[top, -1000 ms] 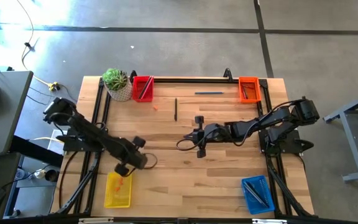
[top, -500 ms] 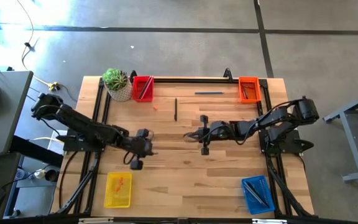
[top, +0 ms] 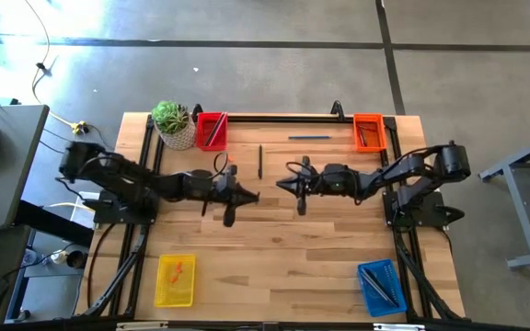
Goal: Sort crayons/erasers/pens/pencils in bins
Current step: Put the green crayon into the orange bin
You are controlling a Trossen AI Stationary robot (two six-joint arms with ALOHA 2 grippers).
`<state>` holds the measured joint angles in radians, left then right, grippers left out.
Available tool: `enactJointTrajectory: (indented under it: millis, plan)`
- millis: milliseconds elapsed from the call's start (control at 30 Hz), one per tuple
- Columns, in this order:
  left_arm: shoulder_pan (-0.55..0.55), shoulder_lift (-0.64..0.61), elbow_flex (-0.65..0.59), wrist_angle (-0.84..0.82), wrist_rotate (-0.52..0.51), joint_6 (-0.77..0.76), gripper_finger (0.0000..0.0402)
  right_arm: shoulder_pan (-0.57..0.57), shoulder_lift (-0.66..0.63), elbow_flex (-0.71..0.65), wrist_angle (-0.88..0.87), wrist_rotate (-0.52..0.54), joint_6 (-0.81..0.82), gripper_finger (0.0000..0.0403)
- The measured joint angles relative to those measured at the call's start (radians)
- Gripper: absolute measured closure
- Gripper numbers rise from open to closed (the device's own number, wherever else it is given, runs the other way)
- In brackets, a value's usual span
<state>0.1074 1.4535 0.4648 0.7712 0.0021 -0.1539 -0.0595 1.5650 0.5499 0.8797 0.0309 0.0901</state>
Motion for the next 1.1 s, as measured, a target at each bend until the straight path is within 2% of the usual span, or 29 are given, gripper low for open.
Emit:
enactJointTrajectory:
  millis: [200,367,500,767,1100]
  plan:
    - [0.091,0.103,0.018,0.171,0.106,0.015,0.0401,-0.031,0.000,0.071,-0.064,-0.075,0.017,0.0322]
    - [0.138,0.158,0.034,0.205,0.193,0.012,0.0401,-0.053,0.000,0.096,-0.088,-0.084,0.035,0.0261]
    - [0.150,0.183,0.046,0.231,0.204,0.016,0.0401,-0.070,0.000,0.098,-0.109,-0.093,0.044,0.0230]
    - [0.155,0.183,0.061,0.231,0.203,0.016,0.0401,-0.073,0.000,0.098,-0.087,-0.201,0.073,0.0219]
    - [0.136,0.183,0.104,0.226,0.176,0.018,0.0401,-0.071,0.000,0.098,-0.036,-0.197,0.130,0.0228]
